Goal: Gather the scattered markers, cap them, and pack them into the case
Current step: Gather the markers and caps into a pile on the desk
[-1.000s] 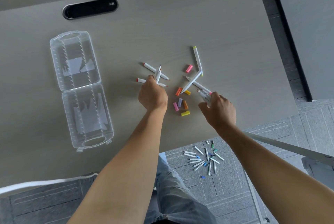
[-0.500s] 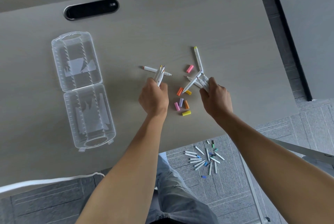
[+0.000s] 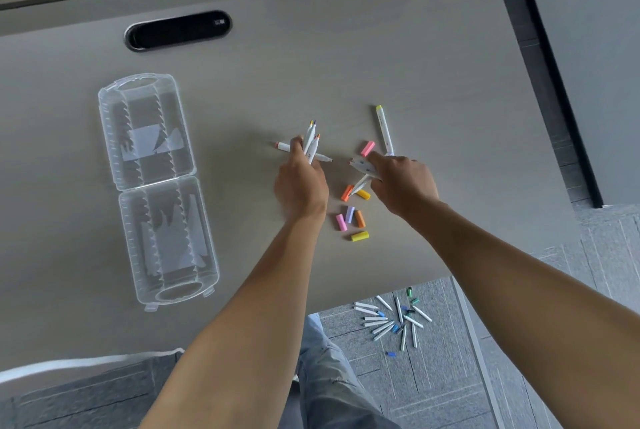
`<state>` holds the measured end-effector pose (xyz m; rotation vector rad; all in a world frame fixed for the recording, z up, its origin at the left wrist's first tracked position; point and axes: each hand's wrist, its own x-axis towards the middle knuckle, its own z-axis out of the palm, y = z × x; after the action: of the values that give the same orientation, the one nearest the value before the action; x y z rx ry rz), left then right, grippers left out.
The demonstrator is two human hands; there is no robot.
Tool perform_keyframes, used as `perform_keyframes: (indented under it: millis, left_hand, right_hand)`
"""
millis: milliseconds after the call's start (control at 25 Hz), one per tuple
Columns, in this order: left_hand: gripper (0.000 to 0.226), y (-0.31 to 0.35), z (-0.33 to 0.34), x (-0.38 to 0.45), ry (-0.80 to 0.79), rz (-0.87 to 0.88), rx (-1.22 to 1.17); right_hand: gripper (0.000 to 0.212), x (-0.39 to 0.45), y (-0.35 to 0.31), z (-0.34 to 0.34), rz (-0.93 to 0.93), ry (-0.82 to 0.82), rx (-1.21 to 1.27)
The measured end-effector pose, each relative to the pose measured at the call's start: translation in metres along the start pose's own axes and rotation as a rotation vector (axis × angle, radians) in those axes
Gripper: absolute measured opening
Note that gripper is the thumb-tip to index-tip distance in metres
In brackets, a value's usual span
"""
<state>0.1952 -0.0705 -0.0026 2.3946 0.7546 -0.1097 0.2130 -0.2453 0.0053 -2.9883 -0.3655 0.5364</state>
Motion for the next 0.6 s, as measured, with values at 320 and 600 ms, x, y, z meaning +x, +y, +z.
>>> perform_keyframes:
  millis: [320,600]
  left_hand:
    - [0.019,-0.003,0.011,0.017,-0.035,-0.010,0.090]
    - [0.022,0.024,0.007,-0.005,0.043,-0.021,-0.035]
  right_hand:
    - [0.014,0.000,0.011,0.005,-0.043,0.109,0.088]
    - [0.037,-0.038,0.036,0.009,0.426,0.221,0.429]
